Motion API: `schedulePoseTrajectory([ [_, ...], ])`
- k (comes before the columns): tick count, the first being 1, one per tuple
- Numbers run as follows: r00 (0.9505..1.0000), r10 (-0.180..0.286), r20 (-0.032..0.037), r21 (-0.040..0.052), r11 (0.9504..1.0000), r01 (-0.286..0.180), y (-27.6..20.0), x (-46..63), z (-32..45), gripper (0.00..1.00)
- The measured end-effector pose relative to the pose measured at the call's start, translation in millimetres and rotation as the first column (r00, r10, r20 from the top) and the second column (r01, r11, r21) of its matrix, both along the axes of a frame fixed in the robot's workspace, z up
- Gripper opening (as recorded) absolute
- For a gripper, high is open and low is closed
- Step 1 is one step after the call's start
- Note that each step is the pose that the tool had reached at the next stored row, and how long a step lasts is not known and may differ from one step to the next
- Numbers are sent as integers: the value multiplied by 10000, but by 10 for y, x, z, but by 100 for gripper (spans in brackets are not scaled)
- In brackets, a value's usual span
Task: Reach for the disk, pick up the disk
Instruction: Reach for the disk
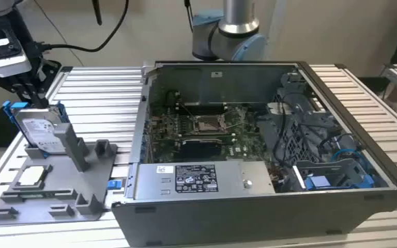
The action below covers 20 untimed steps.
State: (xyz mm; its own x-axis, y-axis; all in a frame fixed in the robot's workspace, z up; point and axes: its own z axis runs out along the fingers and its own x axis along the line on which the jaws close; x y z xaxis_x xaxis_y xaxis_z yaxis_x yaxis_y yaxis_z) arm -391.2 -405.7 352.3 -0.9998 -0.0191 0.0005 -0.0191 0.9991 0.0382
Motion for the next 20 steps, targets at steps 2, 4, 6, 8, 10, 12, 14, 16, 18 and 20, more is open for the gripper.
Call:
schedulePoseTrajectory([
  [2,10000,0,0,0,10000,0,0,0,0,0],
  [4,10000,0,0,0,10000,0,0,0,0,0],
  [6,10000,0,0,0,10000,0,0,0,0,0],
  [8,10000,0,0,0,10000,0,0,0,0,0],
  [10,10000,0,0,0,10000,0,0,0,0,0],
  [12,10000,0,0,0,10000,0,0,0,0,0],
  [14,10000,0,0,0,10000,0,0,0,0,0],
  [16,10000,0,0,0,10000,0,0,0,0,0],
  [18,10000,0,0,0,10000,0,0,0,0,0],
  [20,10000,-1,-1,-1,10000,1,3,0,1,0],
])
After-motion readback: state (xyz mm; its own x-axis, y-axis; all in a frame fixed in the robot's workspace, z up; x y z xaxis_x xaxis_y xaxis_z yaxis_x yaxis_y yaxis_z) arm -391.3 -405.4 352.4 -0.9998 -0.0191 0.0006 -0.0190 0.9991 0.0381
